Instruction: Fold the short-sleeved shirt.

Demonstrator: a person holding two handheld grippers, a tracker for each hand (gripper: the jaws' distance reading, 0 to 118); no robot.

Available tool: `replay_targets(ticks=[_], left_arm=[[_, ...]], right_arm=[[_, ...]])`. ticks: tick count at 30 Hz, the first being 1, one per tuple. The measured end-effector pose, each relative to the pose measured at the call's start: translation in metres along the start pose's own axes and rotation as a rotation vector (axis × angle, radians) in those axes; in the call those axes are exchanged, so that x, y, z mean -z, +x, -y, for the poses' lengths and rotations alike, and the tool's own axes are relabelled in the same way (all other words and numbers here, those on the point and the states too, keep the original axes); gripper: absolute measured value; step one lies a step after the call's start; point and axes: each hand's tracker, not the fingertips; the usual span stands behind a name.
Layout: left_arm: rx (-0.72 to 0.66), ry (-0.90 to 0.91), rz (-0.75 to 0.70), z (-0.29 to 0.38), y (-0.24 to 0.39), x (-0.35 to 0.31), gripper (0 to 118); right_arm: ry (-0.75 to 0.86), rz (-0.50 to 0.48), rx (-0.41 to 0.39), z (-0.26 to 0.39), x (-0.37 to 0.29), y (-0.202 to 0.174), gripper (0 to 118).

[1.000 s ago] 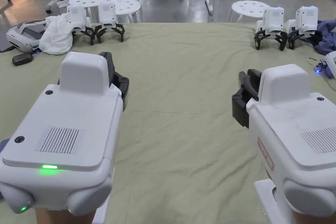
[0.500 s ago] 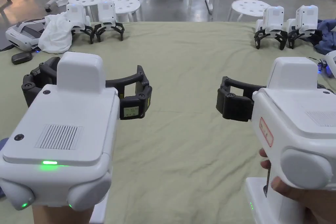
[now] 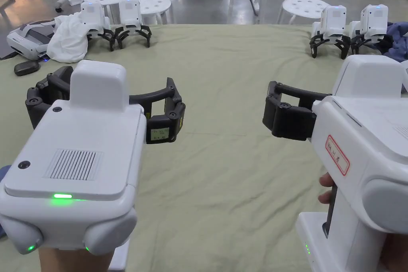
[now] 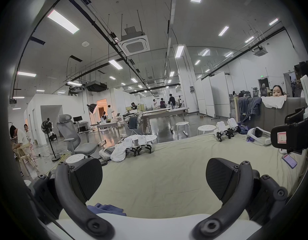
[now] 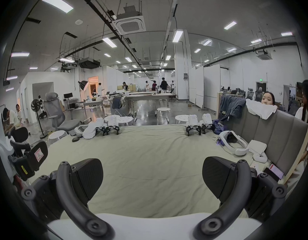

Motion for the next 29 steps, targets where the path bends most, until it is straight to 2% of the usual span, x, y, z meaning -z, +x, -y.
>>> replay_targets(ticks=[6, 13, 16, 18, 20, 24, 29], left_arm=[[0.002, 0.002, -0.005, -0.0006, 0.0003, -0.0006, 118], [0.008, -0.003, -0.011, 0.0010, -0.0001, 0.0004, 118], [0.003, -0.003, -0.014, 0.0007, 0.0002, 0.0007, 118], [0.003, -0.001, -0.012, 0.0002, 0.0005, 0.0003, 118], [0.011, -0.001, -0.013, 0.0000, 0.0011, 0.0004, 118], [0.012, -0.001, -0.012, 0.0000, 0.0010, 0.0010, 118], [0.015, -0.003, -0.013, -0.0001, 0.0004, 0.0016, 118]], right_arm=[[0.017, 0.034, -0.061, 0.0051, 0.0025, -0.0077, 116], [-0.010, 0.009, -0.031, 0.0039, 0.0034, -0.0054, 117], [0.011, 0.032, -0.059, 0.0049, 0.0038, -0.0076, 116], [0.013, 0.049, -0.051, 0.0048, 0.0056, -0.0073, 116], [-0.033, 0.037, -0.097, 0.0038, 0.0079, -0.0086, 116], [-0.002, 0.042, -0.064, 0.0078, 0.0046, -0.0095, 116], [-0.019, 0.061, -0.094, 0.0055, 0.0077, -0.0098, 116]])
